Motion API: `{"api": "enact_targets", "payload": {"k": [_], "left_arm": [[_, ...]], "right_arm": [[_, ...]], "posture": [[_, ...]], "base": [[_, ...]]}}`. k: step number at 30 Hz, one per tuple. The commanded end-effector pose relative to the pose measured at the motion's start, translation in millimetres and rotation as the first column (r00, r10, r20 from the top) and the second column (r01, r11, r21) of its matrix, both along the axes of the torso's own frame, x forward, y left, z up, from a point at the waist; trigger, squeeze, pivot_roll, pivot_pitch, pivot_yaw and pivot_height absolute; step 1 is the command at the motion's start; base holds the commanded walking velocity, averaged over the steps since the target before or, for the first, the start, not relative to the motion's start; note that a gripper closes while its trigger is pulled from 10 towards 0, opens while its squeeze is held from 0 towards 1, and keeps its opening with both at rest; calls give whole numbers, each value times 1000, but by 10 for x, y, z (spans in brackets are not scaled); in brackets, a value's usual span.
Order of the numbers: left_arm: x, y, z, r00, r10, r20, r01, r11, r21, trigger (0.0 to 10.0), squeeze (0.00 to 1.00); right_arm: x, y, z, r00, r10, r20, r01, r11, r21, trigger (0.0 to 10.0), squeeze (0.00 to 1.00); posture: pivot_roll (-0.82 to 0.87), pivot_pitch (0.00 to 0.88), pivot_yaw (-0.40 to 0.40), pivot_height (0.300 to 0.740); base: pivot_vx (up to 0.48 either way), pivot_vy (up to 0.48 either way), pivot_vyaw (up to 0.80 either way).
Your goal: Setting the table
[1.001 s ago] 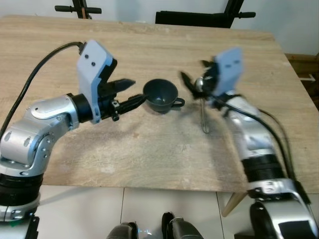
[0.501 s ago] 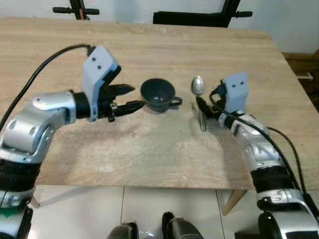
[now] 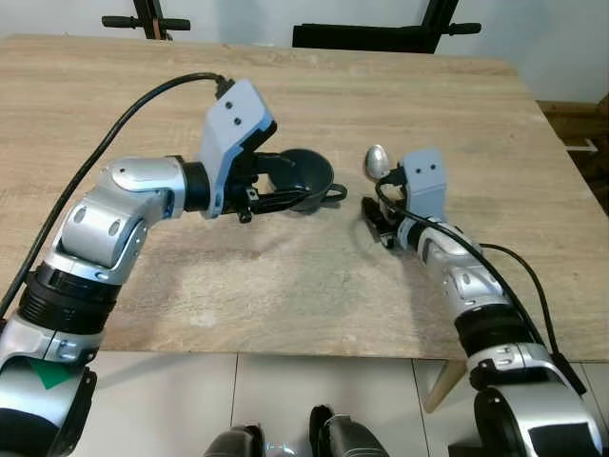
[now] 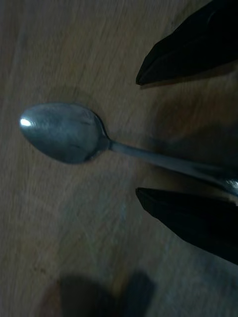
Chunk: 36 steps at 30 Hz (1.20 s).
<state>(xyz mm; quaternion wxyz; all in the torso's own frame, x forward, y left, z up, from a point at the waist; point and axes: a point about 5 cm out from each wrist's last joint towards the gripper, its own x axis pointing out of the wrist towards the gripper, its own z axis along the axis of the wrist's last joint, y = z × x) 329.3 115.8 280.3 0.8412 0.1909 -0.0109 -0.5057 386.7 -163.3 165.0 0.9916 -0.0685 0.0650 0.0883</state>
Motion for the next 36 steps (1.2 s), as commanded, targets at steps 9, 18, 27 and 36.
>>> {"api": "enact_targets", "payload": {"k": [9,18,27,36], "left_arm": [[-9,-52,-23,999,-32,-3,32,999,19,10000,0],[-46,1,-70,1000,-8,-18,8,1000,7,10000,0],[-63,36,-127,999,35,-27,-35,999,-20,10000,0],[-57,133,-114,990,141,-27,-143,981,-128,10000,0]], "right_arm": [[23,81,-243,993,-2,-117,2,1000,2,0,0],[26,58,-309,988,-6,-156,5,1000,-9,0,0],[49,-35,-250,989,-47,-139,58,996,75,0,0],[-102,-243,407,976,-124,179,45,918,394,10000,0]], "posture": [[84,165,37,740],[81,167,24,740],[65,152,18,740],[2,115,21,740]], "base": [[0,0,0],[0,0,0],[0,0,0],[0,0,0]]}}
